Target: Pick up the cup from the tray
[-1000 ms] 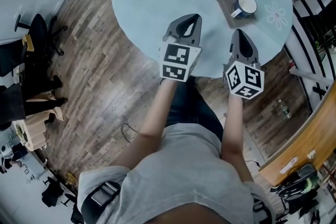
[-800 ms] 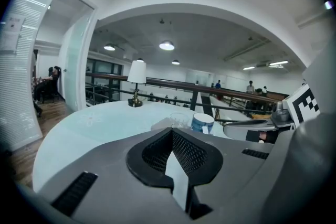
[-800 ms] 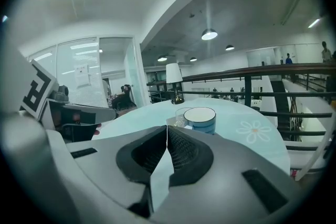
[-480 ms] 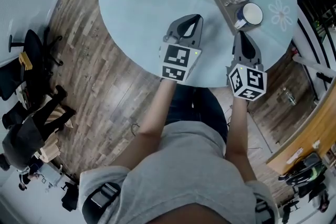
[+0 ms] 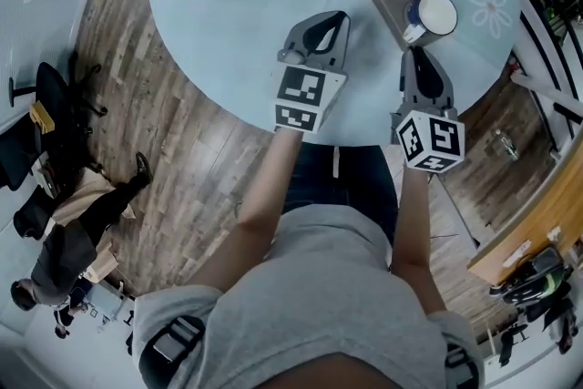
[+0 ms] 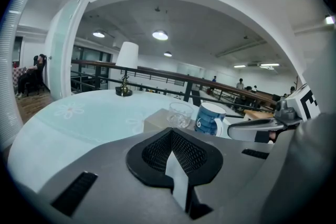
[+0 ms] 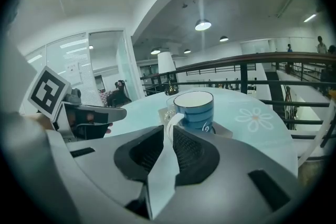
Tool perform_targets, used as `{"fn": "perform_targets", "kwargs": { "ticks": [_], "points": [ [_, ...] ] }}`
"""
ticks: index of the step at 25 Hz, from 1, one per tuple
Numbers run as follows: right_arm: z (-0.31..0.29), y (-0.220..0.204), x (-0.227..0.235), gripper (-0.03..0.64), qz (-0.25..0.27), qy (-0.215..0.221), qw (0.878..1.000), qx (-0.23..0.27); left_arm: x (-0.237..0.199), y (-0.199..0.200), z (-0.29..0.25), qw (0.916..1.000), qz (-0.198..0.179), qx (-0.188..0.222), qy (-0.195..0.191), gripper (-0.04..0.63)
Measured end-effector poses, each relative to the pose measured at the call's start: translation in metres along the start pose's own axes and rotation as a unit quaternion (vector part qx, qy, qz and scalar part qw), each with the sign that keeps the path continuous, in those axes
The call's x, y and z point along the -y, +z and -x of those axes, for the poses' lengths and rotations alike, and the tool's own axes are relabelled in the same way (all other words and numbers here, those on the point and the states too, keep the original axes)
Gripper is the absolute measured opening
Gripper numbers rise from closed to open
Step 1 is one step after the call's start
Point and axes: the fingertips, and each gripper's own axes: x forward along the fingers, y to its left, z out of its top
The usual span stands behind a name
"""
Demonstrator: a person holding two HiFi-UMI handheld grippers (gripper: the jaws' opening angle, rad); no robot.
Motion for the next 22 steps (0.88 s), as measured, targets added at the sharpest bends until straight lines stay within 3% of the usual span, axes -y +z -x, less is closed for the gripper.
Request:
{"fn": "perform_targets", "kwargs": {
  "ticks": [3, 22],
  "points": [
    [-0.007, -0.008, 0.003, 0.088, -0.012, 0.007, 1.000, -0.012, 0.001, -0.003, -0.002, 1.0000, 0.003, -0.006, 0.003, 0.006],
    [-0.040, -0.008, 0.002, 0.088, -0.041, 0.047, 0.998, -0.027, 0.000, -0.025, -0.008, 0.9992, 0.009, -0.033, 0.022, 0.006]
  ]
}}
